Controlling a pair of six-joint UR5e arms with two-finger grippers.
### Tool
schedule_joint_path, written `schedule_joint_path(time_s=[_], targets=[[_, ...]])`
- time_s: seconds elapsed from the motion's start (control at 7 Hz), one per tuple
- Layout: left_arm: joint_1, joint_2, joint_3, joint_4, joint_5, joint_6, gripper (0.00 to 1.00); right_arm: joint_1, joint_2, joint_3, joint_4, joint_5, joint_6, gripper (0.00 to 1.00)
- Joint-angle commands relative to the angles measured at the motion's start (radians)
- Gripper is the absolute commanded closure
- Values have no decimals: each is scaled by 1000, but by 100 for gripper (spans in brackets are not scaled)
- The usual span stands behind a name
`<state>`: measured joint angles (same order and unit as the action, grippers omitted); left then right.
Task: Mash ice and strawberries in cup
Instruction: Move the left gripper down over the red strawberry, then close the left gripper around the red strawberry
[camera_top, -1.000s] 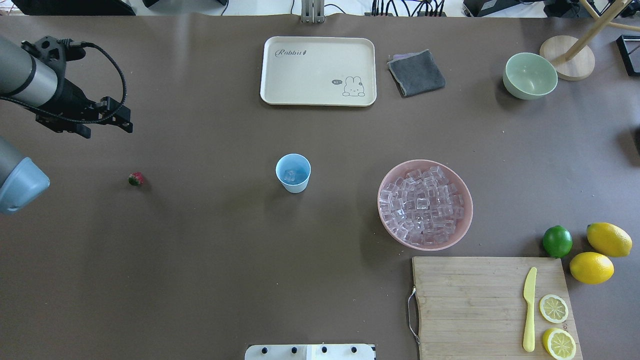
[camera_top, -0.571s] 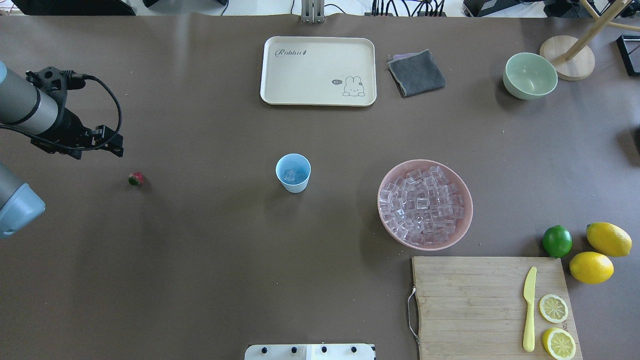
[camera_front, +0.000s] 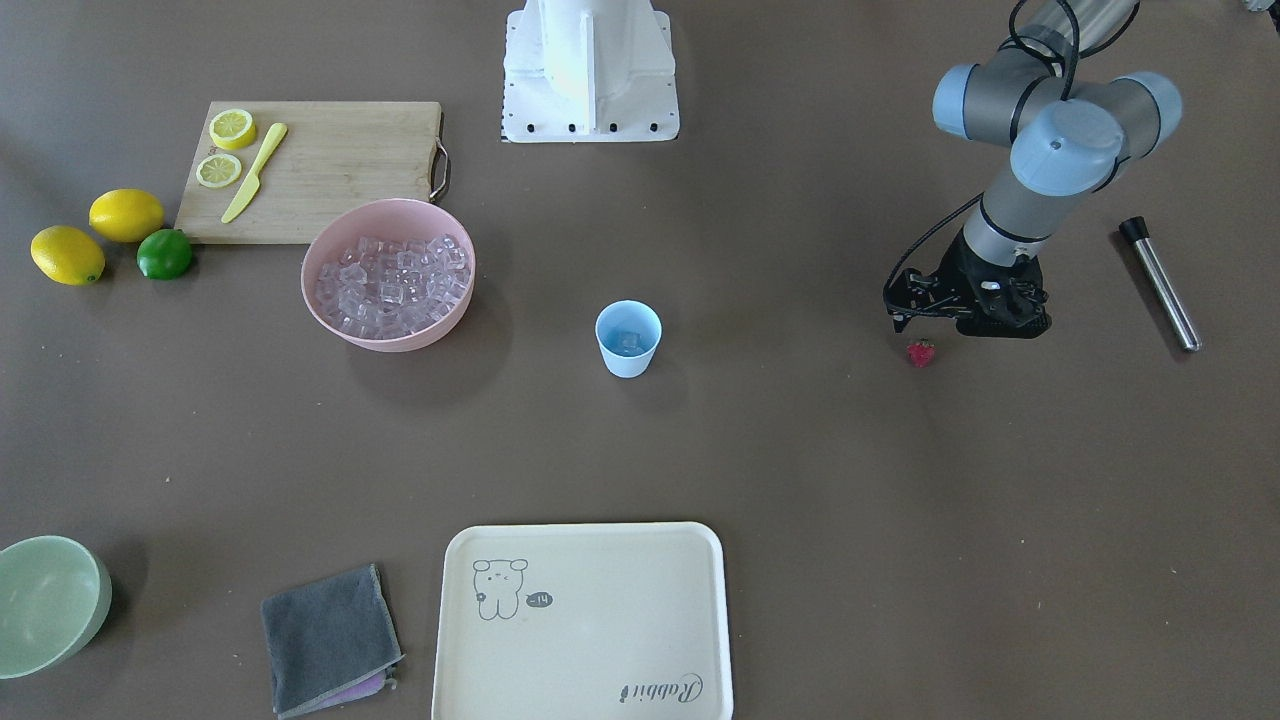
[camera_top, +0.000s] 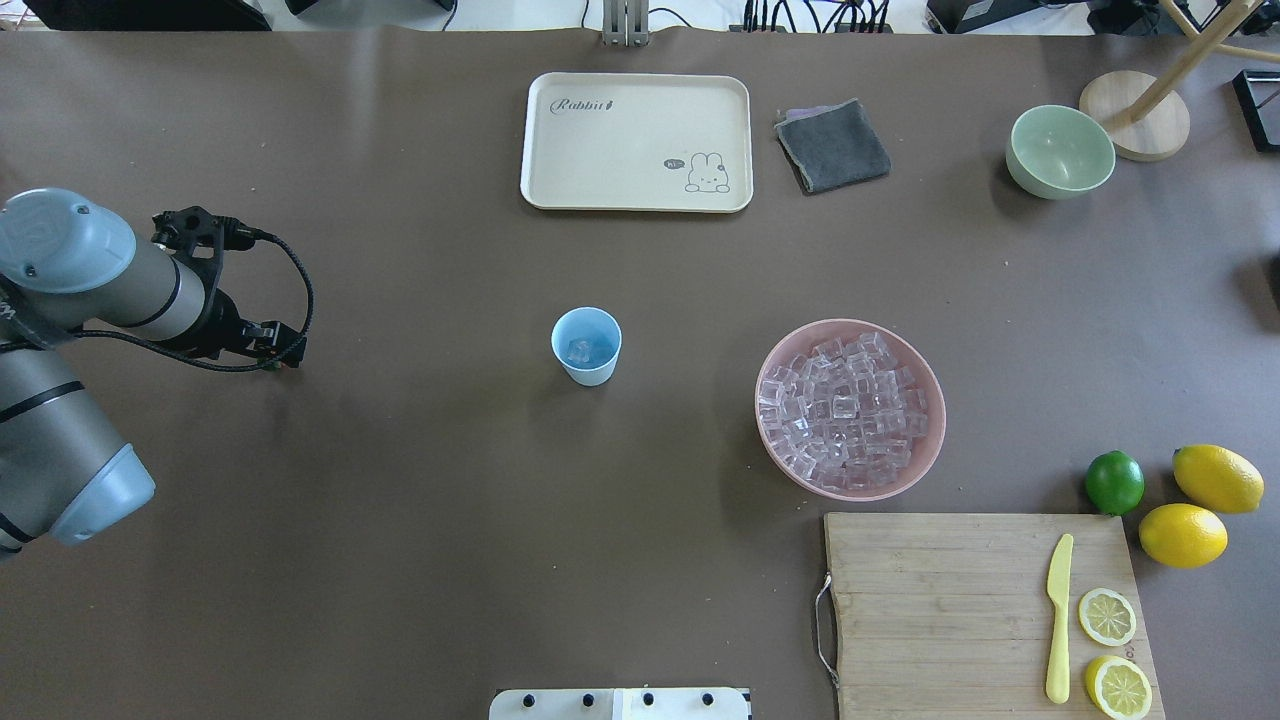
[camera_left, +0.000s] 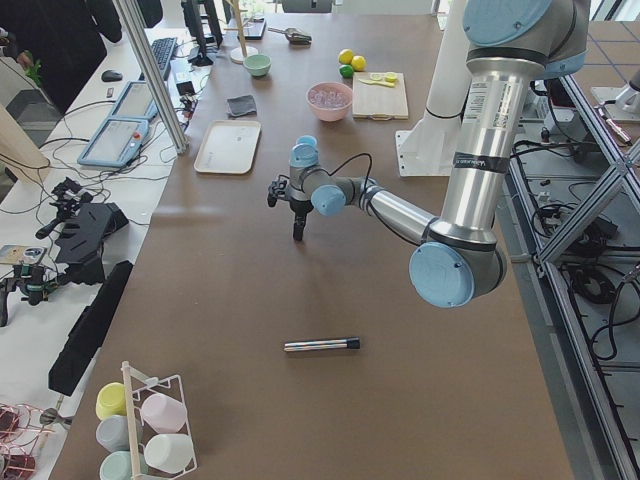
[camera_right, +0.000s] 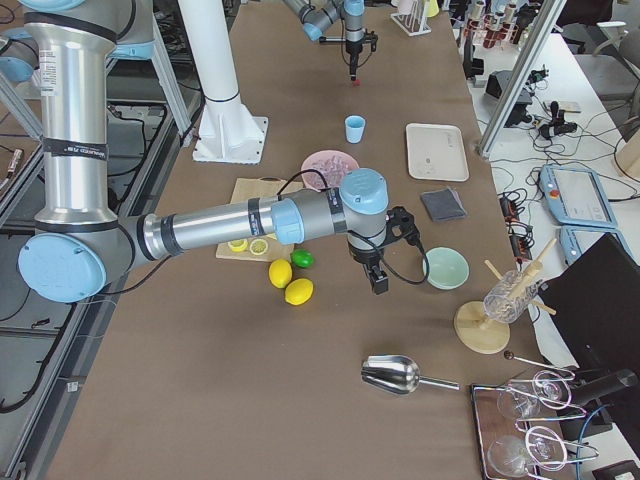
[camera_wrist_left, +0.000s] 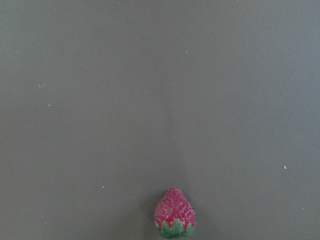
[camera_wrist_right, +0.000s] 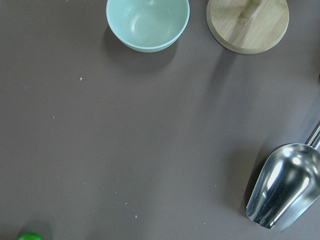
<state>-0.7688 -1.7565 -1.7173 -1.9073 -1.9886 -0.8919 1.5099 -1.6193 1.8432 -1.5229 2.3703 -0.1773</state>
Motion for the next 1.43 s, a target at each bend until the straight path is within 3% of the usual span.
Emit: schedule_joint_path(time_s=[0.0,0.14,0.29,0.71,0.86,1.29], targets=[[6,-27,56,-30,5,7,3,0,-1,-5,1,0,-2,1],[2,-29,67,-32,4,61,6,1,-2,-4,1,1,-1,1],[-13,-29,70,-30,4,88,17,0,-1,-4,0,1,-1,1],[-18,-29,76,-33,7,41,56,3,4,2,-3,4,-4,1],[-18,-29,74,-33,4,22,53,3,9,-1,-3,4,-4,1],[-17,-26,62,-33,-4,16,56,3,13,-1,-5,4,-4,1]])
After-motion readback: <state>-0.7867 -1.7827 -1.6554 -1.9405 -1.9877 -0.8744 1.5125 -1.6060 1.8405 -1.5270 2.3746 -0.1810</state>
